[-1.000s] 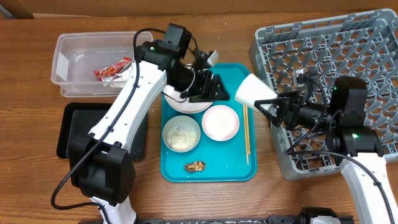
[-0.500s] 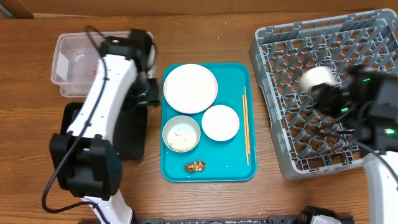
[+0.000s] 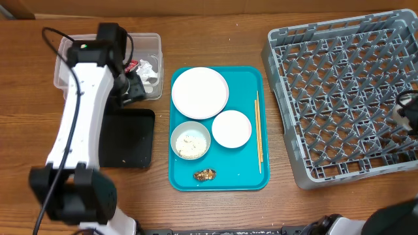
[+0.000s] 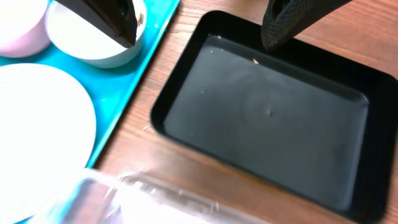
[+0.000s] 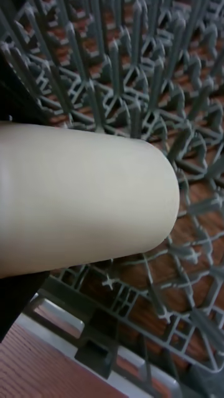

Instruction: Sort waste into correct bins and load items into the dishwasher

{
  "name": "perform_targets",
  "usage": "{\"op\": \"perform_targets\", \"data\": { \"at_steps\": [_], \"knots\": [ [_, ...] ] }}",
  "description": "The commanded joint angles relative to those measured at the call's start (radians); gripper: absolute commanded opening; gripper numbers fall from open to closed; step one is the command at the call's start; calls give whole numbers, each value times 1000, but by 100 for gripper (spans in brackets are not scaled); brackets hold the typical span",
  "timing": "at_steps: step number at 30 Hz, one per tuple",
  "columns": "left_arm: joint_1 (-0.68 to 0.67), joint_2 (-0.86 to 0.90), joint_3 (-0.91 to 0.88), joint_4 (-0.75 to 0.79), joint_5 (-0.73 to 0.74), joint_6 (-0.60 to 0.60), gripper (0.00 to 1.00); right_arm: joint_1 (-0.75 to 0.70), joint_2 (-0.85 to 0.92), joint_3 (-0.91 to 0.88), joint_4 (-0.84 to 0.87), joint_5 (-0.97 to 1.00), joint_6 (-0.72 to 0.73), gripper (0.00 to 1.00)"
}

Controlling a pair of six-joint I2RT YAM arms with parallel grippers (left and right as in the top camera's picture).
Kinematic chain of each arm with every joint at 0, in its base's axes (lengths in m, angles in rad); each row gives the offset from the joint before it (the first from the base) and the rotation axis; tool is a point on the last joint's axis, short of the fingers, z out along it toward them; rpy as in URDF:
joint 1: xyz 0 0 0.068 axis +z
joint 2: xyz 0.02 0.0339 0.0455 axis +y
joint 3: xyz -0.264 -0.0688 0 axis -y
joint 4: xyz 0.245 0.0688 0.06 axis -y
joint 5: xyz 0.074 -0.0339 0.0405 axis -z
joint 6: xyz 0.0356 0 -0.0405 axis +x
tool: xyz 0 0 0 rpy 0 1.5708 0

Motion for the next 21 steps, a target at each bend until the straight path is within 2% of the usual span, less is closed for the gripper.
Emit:
{"op": "perform_targets", "data": {
  "at_steps": [1,4,6,7,9,13,14,15,16,21],
  "knots": [
    [1,-124,14,24,-12,16,71,-36,51,32,2,22,5,36],
    [1,-154,14,27,-12,16,73,-50,77,31,16,26,5,36],
    [1,-159,14,25,-12,17,73,-53,90,31,21,26,5,45],
    [0,-156,13,23,-11,17,73,-53,103,31,23,22,5,70],
    [-1,-156,13,24,-3,17,74,-53,113,31,31,-21,5,100],
    [-1,-156,13,25,-1,16,74,-53,111,31,40,-161,4,100],
    [-1,-156,13,24,-1,16,79,-53,110,31,38,-183,4,100],
    [-1,-156,13,24,-1,16,95,-53,109,32,33,-196,4,100],
    [-1,-156,13,24,-1,16,100,-53,105,32,27,-211,4,100],
    [-2,-154,13,20,-1,16,100,-23,64,69,-10,-269,-13,100]
  ]
}}
